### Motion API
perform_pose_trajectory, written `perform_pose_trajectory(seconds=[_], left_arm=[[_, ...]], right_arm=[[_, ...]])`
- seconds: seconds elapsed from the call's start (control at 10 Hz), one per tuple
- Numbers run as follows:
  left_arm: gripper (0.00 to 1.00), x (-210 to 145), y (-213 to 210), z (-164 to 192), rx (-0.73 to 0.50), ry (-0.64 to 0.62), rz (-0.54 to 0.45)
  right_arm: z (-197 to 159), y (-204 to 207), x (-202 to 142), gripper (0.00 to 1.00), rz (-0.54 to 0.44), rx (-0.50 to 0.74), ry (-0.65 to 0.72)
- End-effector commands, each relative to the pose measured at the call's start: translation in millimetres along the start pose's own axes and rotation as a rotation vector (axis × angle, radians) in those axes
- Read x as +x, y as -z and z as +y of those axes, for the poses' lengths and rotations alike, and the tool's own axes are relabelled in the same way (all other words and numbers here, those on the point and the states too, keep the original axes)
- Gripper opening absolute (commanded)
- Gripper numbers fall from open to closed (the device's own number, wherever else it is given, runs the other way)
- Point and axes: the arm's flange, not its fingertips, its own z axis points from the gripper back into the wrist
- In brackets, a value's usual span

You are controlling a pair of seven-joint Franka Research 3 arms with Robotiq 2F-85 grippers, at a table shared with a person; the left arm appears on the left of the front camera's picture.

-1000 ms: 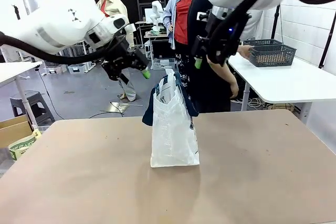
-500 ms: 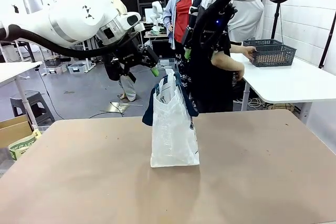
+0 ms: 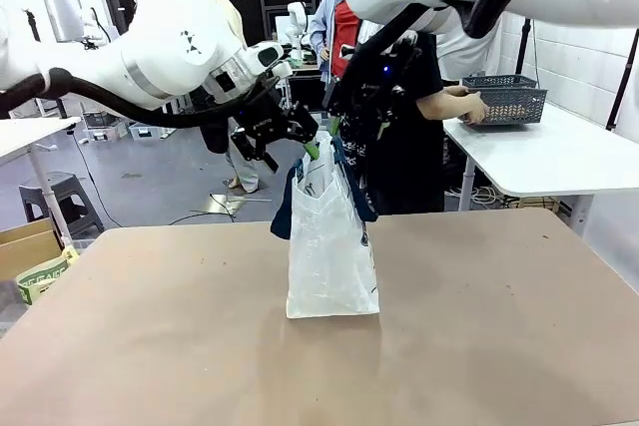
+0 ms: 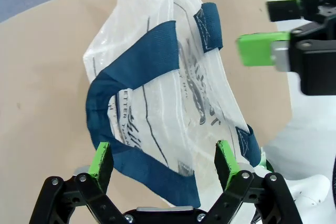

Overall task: Transfer purchased items from the store into the shopping bag.
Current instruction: Open the Reusable shopping bag in the center of the table.

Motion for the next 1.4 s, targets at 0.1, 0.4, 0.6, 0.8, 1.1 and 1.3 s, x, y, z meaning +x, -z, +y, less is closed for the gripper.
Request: perform_pose_trajectory(seconds=[0.1, 0.4, 0.6, 0.8, 1.1, 1.3], left_arm=[[1.00, 4.2, 4.9, 9.3, -0.061, 0.021, 0.012], [1.00, 0.3, 11.3, 14.2, -0.045, 0.010, 0.023], [1.00, 2.8, 20.7, 18.0, -0.034, 0.005, 0.037], [1.00, 3.2, 28.0, 22.3, -0.014, -0.020, 0.050], [1.00, 4.4, 33.2, 23.7, 0.012, -0.040, 0.050], [0.60, 6.8, 33.0, 23.4, 0.029, -0.028, 0.009]], right_arm=[[16.4, 5.6, 26.9, 1.00, 0.090, 0.000, 0.061], [23.9, 22.6, 29.3, 1.00, 0.154, -0.002, 0.074], [22.2, 30.2, 25.6, 1.00, 0.180, 0.009, 0.068], [19.2, 36.8, 19.9, 1.00, 0.212, -0.006, 0.081], [9.6, 42.6, 20.7, 1.00, 0.226, -0.028, 0.030], [6.6, 52.5, 26.3, 0.60, 0.255, -0.030, -0.030]])
